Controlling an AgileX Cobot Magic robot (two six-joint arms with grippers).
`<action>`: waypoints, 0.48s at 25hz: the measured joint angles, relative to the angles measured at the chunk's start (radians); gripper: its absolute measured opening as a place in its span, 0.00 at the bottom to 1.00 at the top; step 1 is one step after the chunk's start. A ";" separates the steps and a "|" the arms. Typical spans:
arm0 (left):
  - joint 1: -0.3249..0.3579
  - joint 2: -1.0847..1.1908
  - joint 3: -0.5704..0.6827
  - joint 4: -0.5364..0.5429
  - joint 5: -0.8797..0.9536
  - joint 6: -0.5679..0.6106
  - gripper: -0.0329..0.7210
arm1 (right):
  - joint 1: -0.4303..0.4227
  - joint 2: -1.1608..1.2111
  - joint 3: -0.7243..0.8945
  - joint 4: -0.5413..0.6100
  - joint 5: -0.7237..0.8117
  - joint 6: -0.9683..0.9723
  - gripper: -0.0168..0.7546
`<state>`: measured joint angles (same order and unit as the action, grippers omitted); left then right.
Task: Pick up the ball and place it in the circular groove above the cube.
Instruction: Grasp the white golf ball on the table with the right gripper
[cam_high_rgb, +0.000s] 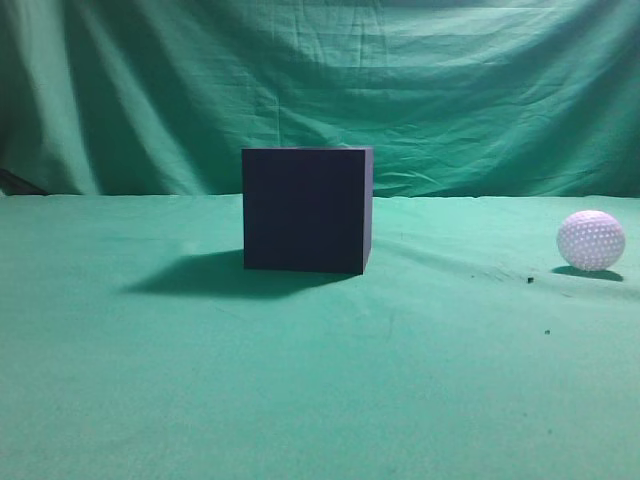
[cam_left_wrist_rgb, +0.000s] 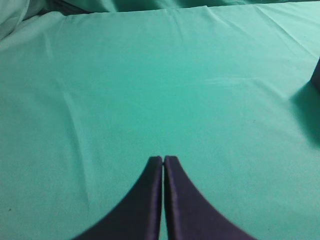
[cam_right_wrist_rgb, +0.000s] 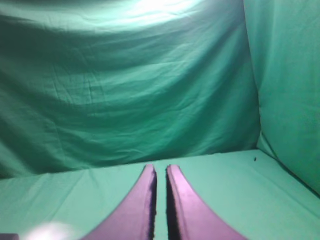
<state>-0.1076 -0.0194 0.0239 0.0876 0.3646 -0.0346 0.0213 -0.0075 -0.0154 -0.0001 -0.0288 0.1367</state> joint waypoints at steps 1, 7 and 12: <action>0.000 0.000 0.000 0.000 0.000 0.000 0.04 | 0.000 0.016 -0.036 0.000 0.036 0.000 0.08; 0.000 0.000 0.000 0.000 0.000 0.000 0.04 | 0.000 0.282 -0.244 0.008 0.224 -0.026 0.08; 0.000 0.000 0.000 0.000 0.000 0.000 0.04 | 0.000 0.548 -0.349 0.042 0.332 -0.025 0.08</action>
<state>-0.1076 -0.0194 0.0239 0.0876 0.3646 -0.0346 0.0213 0.5406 -0.3642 0.0418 0.3033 0.1121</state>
